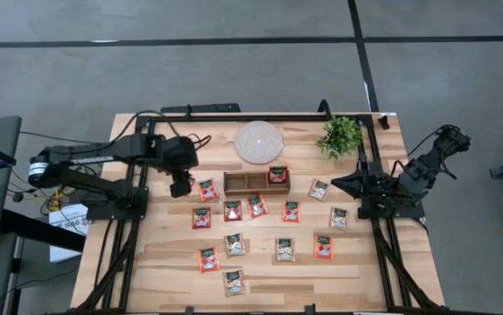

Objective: Pick & Place Tea
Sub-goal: Put the top red tea bag into the right slot of the wooden organizer

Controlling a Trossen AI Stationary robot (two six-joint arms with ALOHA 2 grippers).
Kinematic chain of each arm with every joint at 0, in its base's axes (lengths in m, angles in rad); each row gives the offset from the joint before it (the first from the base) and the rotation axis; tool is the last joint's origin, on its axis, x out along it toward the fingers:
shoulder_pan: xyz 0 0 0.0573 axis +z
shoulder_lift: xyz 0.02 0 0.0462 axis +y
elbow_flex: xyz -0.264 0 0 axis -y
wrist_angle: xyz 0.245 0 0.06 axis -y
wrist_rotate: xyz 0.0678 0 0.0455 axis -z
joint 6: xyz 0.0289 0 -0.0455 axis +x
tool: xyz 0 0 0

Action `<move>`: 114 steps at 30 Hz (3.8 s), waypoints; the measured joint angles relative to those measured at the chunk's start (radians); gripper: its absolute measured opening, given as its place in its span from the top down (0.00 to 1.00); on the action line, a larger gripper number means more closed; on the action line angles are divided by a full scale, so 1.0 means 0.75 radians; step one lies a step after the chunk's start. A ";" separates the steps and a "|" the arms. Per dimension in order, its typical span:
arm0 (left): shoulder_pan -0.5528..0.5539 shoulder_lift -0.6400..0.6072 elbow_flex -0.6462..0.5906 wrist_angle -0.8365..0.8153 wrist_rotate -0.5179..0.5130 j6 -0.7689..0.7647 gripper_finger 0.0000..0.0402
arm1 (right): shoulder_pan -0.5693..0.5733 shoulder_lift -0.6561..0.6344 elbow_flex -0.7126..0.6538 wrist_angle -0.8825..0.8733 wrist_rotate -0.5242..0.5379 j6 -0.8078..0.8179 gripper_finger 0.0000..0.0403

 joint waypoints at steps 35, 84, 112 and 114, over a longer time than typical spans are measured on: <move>0.316 0.377 0.001 -0.179 0.158 0.381 0.74 | -0.729 -0.009 -0.570 0.469 -0.872 0.211 1.00; 0.347 0.672 -0.285 0.362 0.104 0.887 0.77 | -0.761 -0.009 -0.569 0.400 -0.874 0.339 1.00; 0.225 0.194 -0.031 -0.026 -0.246 0.495 1.00 | -0.761 -0.009 -0.569 0.450 -0.768 0.316 1.00; 0.180 0.160 0.042 -0.052 -0.249 0.461 1.00 | -0.761 -0.008 -0.569 0.470 -0.720 0.315 1.00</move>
